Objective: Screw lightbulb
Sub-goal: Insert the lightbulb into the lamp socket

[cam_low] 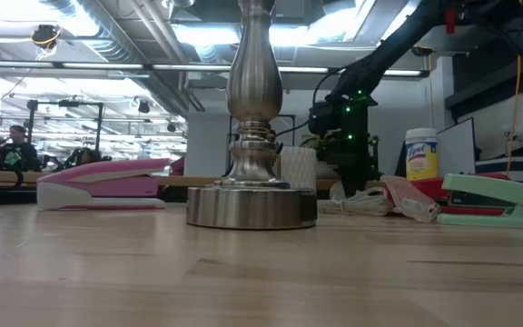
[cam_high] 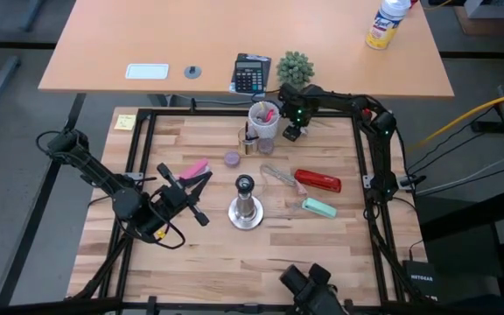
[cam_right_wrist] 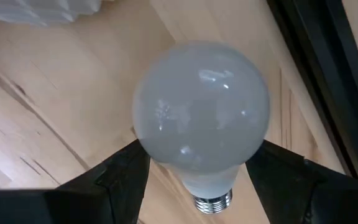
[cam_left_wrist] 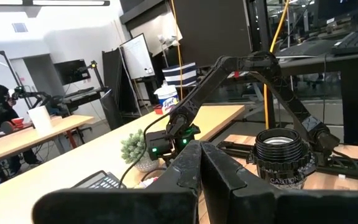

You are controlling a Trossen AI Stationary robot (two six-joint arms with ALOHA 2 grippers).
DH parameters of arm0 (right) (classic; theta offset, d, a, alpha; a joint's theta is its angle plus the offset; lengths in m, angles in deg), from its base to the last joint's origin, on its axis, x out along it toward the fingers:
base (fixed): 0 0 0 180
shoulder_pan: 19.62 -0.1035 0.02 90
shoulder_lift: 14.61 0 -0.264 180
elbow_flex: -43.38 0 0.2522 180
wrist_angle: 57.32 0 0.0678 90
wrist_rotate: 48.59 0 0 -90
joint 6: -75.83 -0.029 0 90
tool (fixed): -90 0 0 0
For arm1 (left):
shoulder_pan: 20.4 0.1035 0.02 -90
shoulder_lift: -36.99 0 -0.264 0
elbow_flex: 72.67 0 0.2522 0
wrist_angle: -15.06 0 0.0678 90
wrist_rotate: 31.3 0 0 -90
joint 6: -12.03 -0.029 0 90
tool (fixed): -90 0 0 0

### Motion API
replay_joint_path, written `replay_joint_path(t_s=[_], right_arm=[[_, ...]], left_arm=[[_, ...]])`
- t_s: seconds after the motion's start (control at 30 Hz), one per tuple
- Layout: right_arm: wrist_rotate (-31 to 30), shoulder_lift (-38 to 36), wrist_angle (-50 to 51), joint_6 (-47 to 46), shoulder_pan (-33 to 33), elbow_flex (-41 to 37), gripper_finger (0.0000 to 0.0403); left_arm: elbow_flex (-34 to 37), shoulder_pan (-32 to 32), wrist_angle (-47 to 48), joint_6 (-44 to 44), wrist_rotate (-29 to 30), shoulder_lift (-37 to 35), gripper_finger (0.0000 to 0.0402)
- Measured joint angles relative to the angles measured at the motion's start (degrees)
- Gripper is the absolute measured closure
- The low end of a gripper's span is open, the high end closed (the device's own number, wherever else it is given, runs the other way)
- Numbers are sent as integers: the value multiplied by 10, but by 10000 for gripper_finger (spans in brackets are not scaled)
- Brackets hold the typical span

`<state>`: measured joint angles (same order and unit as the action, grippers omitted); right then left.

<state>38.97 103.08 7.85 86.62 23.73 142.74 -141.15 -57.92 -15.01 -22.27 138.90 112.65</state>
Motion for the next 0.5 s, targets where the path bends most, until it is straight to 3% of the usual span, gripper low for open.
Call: replay_joint_path(t_s=[0.5], right_arm=[[-1,0,-25,0,-3,0,143]], left_arm=[[0,0,0,-2,0,0,400]])
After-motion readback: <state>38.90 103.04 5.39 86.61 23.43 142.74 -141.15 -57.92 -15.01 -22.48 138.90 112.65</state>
